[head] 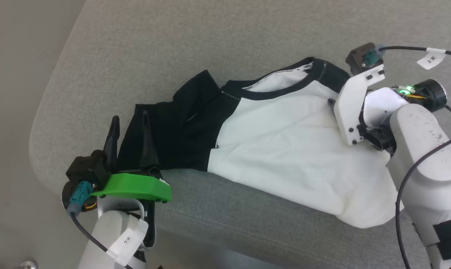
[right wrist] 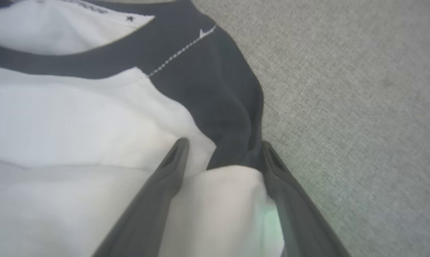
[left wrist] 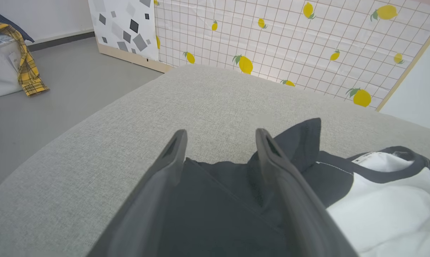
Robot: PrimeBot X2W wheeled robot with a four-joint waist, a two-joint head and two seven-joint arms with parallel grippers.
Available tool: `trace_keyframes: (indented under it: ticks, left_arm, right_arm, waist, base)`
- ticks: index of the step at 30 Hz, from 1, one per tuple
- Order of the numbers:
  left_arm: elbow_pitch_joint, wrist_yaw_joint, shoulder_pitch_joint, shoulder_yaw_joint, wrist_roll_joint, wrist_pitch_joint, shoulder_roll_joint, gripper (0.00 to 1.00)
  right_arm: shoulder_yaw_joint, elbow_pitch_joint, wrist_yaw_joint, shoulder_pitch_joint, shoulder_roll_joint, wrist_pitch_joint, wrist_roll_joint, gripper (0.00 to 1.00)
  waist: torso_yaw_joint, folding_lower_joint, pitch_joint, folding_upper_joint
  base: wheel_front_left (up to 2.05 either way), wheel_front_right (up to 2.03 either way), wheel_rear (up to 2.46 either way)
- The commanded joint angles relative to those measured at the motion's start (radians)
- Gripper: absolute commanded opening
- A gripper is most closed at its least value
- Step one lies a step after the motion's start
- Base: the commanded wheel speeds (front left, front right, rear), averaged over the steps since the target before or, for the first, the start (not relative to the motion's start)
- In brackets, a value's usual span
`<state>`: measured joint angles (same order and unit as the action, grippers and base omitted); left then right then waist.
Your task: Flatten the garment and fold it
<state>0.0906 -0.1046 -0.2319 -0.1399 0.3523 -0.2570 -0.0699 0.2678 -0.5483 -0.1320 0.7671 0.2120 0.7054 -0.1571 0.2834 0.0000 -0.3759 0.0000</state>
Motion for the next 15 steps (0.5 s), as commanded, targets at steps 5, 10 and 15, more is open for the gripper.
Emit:
trace_keyframes:
  ticks: [5, 10, 15]
  left_arm:
    - [0.034, 0.027, -0.027, 0.015, -0.004, -0.005, 0.016, 1.0]
    - [0.056, 0.041, -0.03, 0.029, -0.008, -0.005, 0.019, 1.0]
    - [0.07, 0.053, -0.008, 0.057, -0.019, -0.005, 0.019, 1.0]
  right_arm:
    - [0.055, -0.057, 0.001, 0.004, 0.004, 0.002, -0.035, 0.47]
    - [-0.018, -0.019, 0.001, 0.016, 0.022, -0.102, -0.118, 0.0]
    - [-0.195, 0.074, 0.001, -0.019, 0.066, -0.21, -0.152, 0.0]
  waist:
    - [0.023, 0.0, -0.03, 0.0]
    - [-0.013, 0.0, 0.008, 0.0]
    - [-0.076, 0.0, 0.075, 0.0]
  base:
    - [0.0, 0.0, 0.0]
    - [0.0, 0.0, 0.0]
    - [0.0, 0.0, 0.0]
